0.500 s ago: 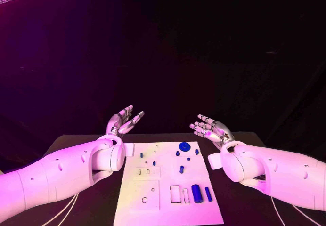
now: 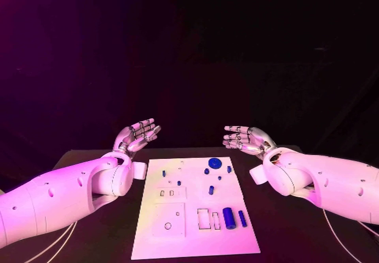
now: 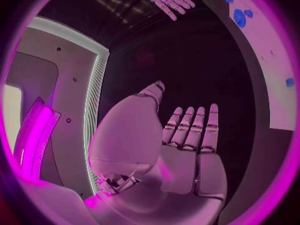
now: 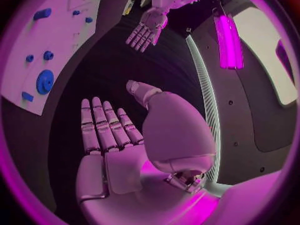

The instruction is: Assemble the parts on the task board

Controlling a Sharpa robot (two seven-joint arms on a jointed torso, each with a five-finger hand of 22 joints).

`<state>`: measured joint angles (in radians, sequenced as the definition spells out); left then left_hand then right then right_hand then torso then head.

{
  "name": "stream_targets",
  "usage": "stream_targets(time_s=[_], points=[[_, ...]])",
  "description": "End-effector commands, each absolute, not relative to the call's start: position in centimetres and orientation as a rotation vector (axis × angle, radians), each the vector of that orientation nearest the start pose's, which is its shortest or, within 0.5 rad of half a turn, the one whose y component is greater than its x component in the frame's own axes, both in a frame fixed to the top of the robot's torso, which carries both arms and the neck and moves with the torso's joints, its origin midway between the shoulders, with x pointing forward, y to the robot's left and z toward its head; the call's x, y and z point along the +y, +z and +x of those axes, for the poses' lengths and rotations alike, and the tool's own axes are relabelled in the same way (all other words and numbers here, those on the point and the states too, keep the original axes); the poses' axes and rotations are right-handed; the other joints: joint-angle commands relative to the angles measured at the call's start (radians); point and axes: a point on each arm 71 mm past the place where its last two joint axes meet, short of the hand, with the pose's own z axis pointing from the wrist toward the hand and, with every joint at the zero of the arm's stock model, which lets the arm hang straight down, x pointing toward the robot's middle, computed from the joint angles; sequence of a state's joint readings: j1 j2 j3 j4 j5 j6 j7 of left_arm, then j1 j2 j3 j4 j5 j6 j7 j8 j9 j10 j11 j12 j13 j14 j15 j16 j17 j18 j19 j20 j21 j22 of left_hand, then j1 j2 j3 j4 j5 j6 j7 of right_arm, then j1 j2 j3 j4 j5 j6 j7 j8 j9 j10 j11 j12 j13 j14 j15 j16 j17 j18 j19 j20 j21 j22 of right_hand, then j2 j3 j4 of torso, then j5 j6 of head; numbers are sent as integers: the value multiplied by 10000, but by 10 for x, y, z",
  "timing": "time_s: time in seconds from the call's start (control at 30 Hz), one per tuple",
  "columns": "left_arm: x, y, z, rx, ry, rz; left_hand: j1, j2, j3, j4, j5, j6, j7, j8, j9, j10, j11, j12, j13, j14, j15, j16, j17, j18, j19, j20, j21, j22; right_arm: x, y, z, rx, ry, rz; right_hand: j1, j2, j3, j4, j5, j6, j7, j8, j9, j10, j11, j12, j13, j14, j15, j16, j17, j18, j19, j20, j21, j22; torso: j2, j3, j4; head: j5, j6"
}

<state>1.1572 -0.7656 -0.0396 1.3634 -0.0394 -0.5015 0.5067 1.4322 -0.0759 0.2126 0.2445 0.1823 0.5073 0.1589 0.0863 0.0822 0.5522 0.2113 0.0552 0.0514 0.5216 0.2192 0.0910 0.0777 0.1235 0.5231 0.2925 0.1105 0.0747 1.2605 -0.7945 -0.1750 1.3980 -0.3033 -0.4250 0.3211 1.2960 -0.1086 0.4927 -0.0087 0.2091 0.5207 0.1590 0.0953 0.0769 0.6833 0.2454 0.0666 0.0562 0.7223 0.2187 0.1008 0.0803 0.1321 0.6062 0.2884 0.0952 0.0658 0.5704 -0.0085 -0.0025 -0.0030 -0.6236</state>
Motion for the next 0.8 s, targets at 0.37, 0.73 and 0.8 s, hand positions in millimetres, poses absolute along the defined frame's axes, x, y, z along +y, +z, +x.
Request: stream_targets(time_s=[0.37,0.73,0.8], points=[[225,-178,496,12841,-14730,-9854,560,-318,476,-86,8,3294,773,1106,601,4393,-240,513,215,4309,-697,1405,1271,614,3367,-265,1520,482,-212,-169,510,15404,9938,1491,450,-387,184,-380,-215,4081,568,1200,671,3966,-859,232,82,3847,-1093,1191,650,510,3828,-746,1674,557,691,96,205,-182,110],[223,-163,470,13330,-15535,-9507,520,-856,892,20,-26,3563,576,1325,835,5239,-526,204,249,5487,-1177,2892,2865,579,4447,-846,2739,1051,-202,-160,515,16086,6859,-2468,508,-801,-388,-95,-495,4841,49,1333,884,5451,-1540,54,190,7092,-2114,3465,2797,499,5962,-1890,4354,2111,1187,122,448,-408,286],[220,-161,465,13423,-15830,-9423,506,-896,892,23,-29,3546,568,1323,847,5242,-526,174,247,5385,-1172,2951,2961,577,4476,-864,2842,1111,-201,-160,515,16141,6414,-2925,471,-880,-292,52,-481,4924,8,1315,953,5624,-1573,9,227,7325,-2217,4106,3411,448,6106,-1973,4782,2419,1235,124,482,-412,313]])
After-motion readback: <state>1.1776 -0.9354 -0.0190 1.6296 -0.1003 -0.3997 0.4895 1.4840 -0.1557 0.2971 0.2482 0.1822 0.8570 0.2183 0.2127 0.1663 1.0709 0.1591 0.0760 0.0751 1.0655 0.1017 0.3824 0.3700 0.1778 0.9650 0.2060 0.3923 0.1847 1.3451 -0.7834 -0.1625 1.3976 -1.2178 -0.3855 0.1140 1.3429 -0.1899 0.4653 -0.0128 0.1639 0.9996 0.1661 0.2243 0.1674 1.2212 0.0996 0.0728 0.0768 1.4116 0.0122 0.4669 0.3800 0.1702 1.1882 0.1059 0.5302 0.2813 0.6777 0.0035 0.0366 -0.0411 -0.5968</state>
